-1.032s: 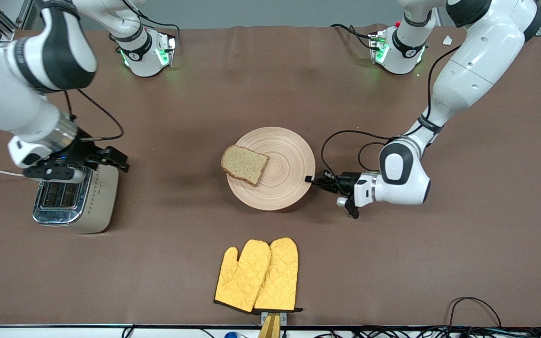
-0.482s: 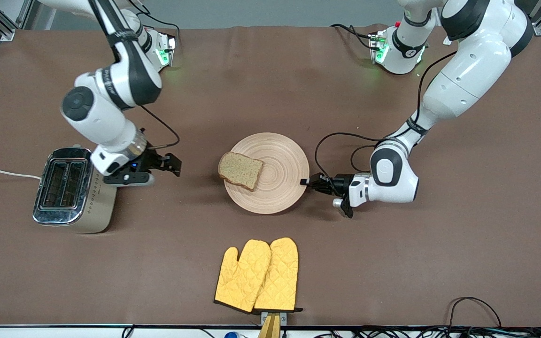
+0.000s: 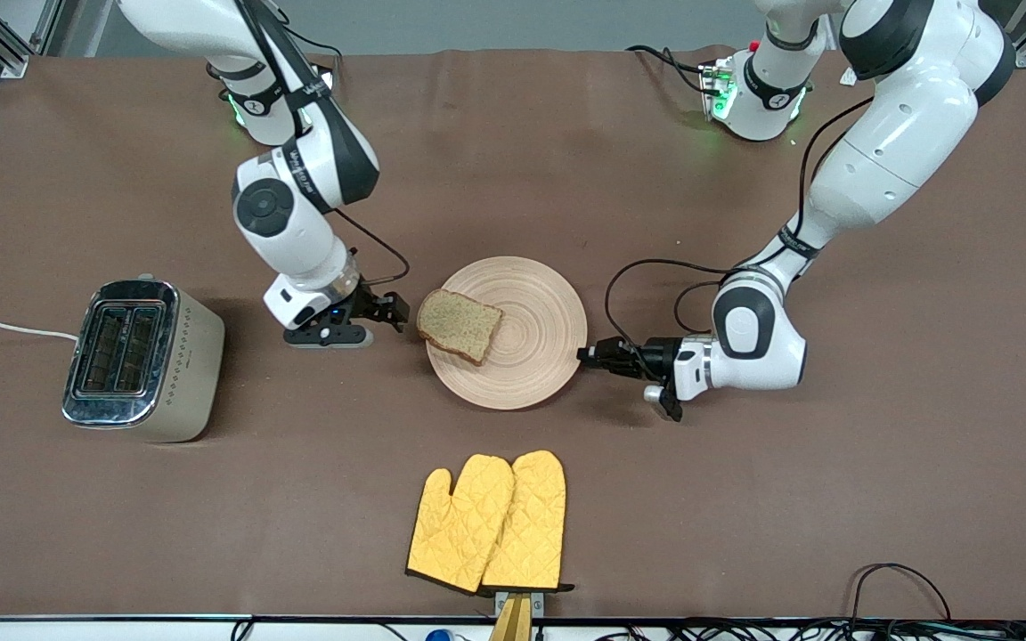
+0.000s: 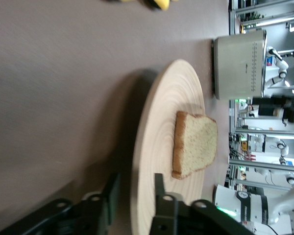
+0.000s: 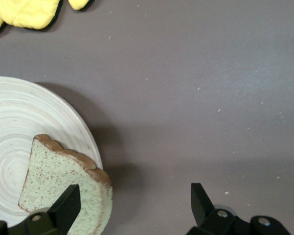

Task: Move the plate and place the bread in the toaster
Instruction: 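Grasp the bread slice with the right gripper while the left gripper withdraws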

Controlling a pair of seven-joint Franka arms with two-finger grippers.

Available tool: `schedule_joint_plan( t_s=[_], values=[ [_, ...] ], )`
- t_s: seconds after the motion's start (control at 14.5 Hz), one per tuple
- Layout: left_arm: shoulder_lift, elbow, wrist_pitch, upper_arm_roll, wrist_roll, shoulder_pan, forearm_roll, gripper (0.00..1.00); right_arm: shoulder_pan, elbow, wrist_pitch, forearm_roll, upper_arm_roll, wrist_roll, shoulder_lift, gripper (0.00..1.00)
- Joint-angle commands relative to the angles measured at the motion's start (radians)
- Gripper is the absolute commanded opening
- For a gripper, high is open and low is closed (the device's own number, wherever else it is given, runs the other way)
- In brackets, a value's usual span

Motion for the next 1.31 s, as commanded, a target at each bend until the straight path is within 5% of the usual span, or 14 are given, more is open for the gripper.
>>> schedule_joint_plan(
  t_s=[0.0,0.28,0.62,0.96,1.24],
  values=[
    [-0.022,0.013,-0.010,0.021,-0.014,0.040,-0.019,1.00,0.056,0.018,0.001,-0.069,-0.012,0.114,0.031,0.98],
    [-0.048,0.107,-0.118,0.022,-0.236,0.157,0.177,1.00,0.106,0.011,-0.014,-0.098,-0.008,0.261,0.070,0.97],
    [-0.186,0.115,-0.139,0.019,-0.379,0.233,0.360,1.00,0.160,0.011,0.003,-0.098,-0.008,0.324,0.107,0.89],
    [-0.347,0.152,-0.226,0.021,-0.584,0.246,0.504,1.00,0.153,0.011,0.026,-0.098,-0.008,0.326,0.123,0.76],
    [-0.465,0.162,-0.301,0.002,-0.762,0.240,0.756,1.00,0.146,0.011,0.044,-0.086,-0.006,0.329,0.132,0.66]
  ],
)
